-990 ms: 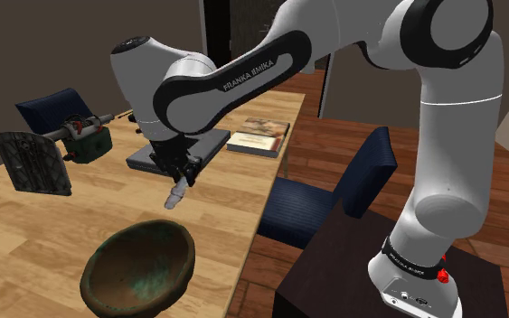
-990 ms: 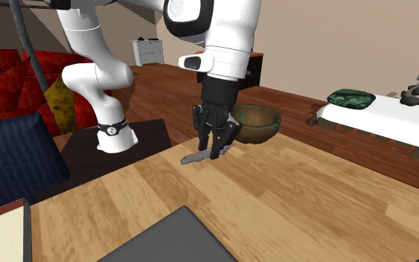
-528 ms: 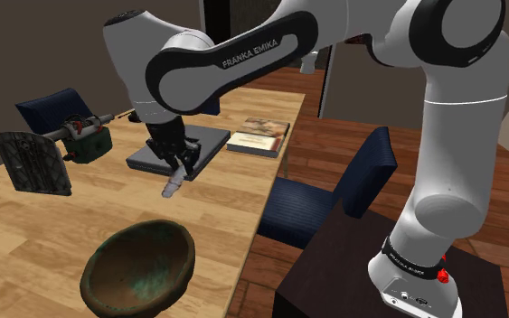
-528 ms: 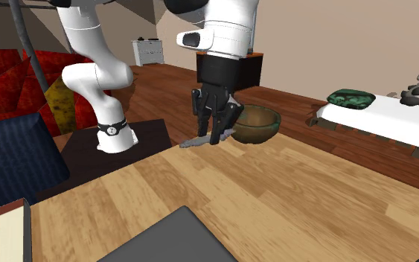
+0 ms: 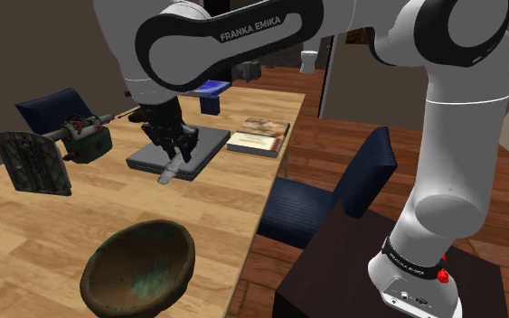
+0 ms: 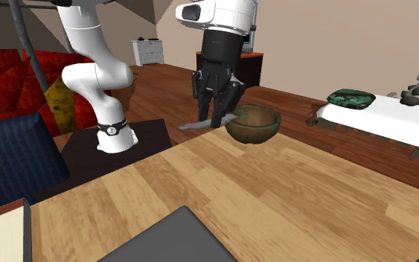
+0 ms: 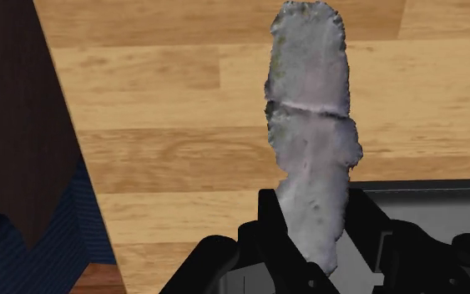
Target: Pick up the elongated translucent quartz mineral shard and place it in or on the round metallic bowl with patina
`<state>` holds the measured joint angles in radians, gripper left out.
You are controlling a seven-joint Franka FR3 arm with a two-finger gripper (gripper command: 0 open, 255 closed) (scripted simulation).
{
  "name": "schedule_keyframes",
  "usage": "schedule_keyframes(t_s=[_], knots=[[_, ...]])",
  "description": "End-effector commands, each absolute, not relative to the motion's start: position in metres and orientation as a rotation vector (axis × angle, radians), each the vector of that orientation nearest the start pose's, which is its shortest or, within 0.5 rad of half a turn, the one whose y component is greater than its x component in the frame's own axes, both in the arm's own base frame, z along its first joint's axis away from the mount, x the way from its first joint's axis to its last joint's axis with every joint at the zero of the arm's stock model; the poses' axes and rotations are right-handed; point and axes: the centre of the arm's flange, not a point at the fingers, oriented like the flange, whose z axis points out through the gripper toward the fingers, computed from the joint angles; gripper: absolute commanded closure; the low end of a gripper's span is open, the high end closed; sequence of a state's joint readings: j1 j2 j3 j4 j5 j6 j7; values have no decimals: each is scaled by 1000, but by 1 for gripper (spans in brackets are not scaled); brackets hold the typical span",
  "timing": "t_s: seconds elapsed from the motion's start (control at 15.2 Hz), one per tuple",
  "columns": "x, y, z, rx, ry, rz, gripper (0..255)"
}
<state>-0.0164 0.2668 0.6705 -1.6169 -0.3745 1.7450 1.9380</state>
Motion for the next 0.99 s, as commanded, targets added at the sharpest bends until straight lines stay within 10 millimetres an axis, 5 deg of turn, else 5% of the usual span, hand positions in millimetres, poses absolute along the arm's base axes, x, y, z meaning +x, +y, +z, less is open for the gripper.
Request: schedule_keyframes(t_s=[0.0, 0.92], knots=[[526, 330, 496, -2675, 1859, -282, 255], [419, 481, 503, -2675, 1859, -282, 255]])
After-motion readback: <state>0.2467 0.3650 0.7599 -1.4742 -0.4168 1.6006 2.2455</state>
